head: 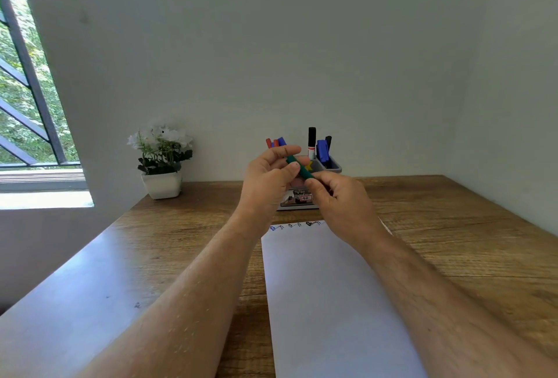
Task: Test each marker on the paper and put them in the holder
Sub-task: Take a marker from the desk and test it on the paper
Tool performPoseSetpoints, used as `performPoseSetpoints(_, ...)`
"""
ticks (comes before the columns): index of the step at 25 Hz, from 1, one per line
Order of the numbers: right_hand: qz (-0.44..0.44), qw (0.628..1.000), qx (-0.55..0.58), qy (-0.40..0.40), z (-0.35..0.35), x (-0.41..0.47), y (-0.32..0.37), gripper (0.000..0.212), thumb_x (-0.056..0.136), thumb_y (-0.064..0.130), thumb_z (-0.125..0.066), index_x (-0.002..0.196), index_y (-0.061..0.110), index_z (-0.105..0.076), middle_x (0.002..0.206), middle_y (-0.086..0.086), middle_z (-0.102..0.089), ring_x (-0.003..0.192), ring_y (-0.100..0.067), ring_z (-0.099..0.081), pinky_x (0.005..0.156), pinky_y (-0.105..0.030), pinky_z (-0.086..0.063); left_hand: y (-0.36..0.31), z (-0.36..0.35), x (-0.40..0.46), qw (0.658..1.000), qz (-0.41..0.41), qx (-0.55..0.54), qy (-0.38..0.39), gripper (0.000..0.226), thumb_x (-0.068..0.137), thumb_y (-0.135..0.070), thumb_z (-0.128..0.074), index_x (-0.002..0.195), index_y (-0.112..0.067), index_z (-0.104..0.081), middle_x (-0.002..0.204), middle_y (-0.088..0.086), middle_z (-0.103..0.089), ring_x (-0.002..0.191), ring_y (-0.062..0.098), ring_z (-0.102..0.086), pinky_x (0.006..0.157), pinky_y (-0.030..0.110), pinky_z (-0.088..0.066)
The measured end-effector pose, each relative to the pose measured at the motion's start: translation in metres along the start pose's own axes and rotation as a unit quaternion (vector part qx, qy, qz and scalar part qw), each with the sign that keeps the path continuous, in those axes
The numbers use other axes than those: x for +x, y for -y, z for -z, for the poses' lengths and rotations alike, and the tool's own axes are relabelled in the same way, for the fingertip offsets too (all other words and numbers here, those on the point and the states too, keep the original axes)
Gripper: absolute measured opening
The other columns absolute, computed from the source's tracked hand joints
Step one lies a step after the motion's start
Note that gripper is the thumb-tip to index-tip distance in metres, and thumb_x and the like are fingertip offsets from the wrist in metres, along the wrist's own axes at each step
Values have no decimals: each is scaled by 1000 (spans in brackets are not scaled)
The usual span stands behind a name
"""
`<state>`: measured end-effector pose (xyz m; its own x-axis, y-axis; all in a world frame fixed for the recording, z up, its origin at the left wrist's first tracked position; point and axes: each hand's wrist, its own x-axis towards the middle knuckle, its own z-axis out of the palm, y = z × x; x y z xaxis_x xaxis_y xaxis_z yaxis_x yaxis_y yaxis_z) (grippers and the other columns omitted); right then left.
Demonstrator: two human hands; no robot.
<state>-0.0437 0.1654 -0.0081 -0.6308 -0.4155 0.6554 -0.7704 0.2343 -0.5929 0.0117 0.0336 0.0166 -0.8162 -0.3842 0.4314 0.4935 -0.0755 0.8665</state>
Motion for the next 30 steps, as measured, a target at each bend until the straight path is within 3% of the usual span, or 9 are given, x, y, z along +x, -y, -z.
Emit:
performPoseSetpoints(8,-18,999,-39,19,6,3,-3,33,97,45,-53,98,22,-77,74,12,-69,66,3,-61,50,-9,-40,0,4,-2,997,22,80,-2,13,90,-12,-66,101,-13,-74,87,5,-76,72,13,-71,64,22,-57)
performPoseSetpoints(17,-8,995,-98,-16,13,5,2,44,93,54,-51,75,20,-71,59,10,-61,52,-3,-56,43,-13,-33,-6,11,2,997,9,20,-68,13,91,-12,-65,101,-10,-73,89,7,-75,64,9,-63,59,21,-53)
performPoseSetpoints(20,-13,998,-31,-52,18,4,0,39,97,46,-51,83,17,-73,65,12,-64,56,1,-58,44,-9,-37,-12,16,3,989,34,-101,-103,11,89,-4,-65,99,-5,-69,96,15,-73,71,14,-69,63,21,-58)
performPoseSetpoints(23,-10,995,45,-86,17,5,3,27,101,30,-49,94,17,-72,61,18,-54,58,10,-54,49,-8,-39,-13,13,2,980,58,-168,-94,14,90,3,-59,101,-3,-66,105,22,-70,78,20,-73,64,22,-59)
performPoseSetpoints(26,-17,993,75,-93,15,5,2,27,102,27,-47,100,16,-72,65,14,-57,58,4,-55,52,-11,-40,-12,8,0,983,65,-158,-64,28,99,1,-44,112,-6,-68,96,14,-70,74,15,-69,69,25,-59)
performPoseSetpoints(30,-62,984,113,-123,22,8,-2,28,99,16,-54,124,24,-61,84,4,-66,60,-7,-63,53,-21,-54,-8,0,-3,987,111,-93,-66,42,103,-6,-29,97,-11,-70,82,6,-57,62,14,-51,61,31,-51)
